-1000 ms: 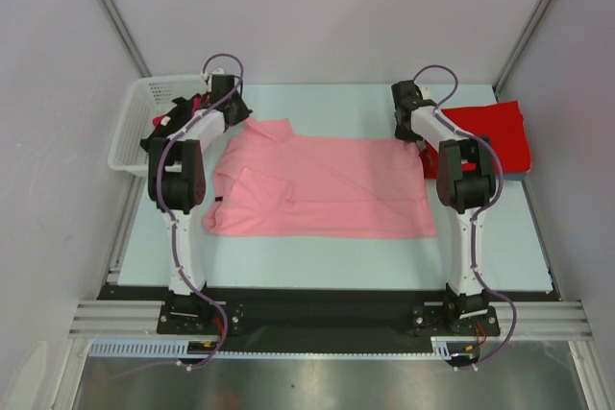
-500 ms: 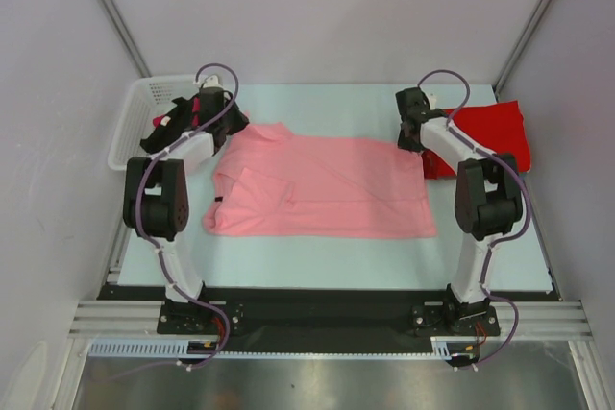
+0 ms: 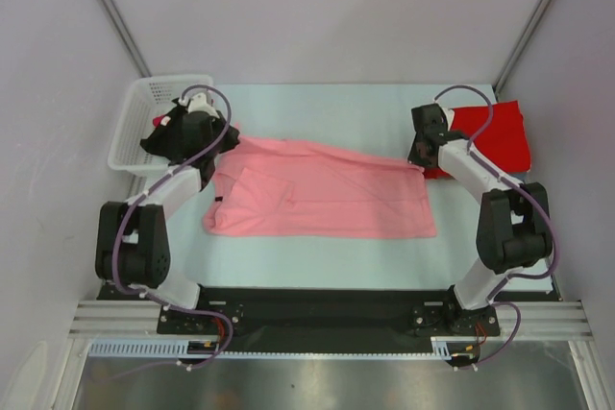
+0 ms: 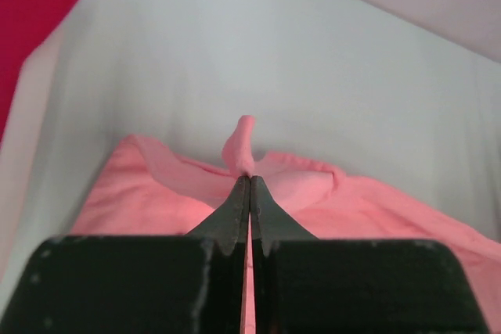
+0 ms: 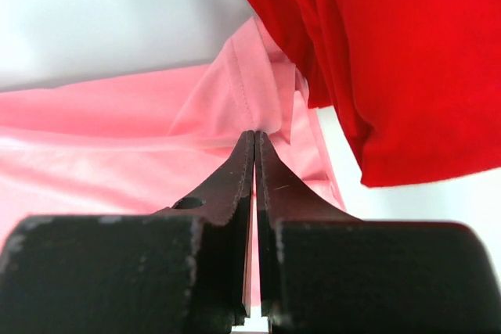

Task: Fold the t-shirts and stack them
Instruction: Fold the tshirt

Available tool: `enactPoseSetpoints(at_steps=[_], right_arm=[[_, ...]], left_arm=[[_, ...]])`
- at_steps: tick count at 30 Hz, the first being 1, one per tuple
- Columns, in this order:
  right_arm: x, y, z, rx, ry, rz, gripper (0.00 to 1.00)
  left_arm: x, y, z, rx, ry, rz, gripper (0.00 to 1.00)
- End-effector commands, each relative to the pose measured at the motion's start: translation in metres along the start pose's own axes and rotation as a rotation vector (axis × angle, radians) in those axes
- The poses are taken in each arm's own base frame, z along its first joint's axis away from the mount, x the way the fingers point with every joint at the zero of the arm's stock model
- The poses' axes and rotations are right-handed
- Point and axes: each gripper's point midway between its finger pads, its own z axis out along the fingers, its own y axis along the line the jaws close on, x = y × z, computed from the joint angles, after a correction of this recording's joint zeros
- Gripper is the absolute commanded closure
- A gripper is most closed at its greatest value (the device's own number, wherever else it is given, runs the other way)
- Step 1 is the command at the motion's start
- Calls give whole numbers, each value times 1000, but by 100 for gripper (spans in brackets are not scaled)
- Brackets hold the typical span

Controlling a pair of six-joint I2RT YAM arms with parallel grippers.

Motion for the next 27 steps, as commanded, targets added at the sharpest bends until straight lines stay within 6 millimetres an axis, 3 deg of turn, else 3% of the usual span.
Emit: enactPoseSetpoints(at_steps=[1, 6, 7, 11, 19, 27], right_arm=[[-2, 0, -14, -38, -39, 34, 100], [8, -11, -24, -36, -49, 58, 100], [9, -11, -24, -40, -48, 59, 100], [21, -14, -23, -44, -32, 74, 100], [34, -26, -14, -15, -15, 123, 100], [41, -40, -9, 22, -14, 156, 100]], left_arm=[[-32, -3, -30, -7, -154, 30, 100], [-32, 3, -67, -20, -223, 8, 100], [-19, 11, -71, -41, -212, 1, 100], [-3, 26, -90, -77, -232, -16, 100], [39, 36, -101, -79, -139, -53, 100], [65, 42, -108, -76, -82, -83, 100]])
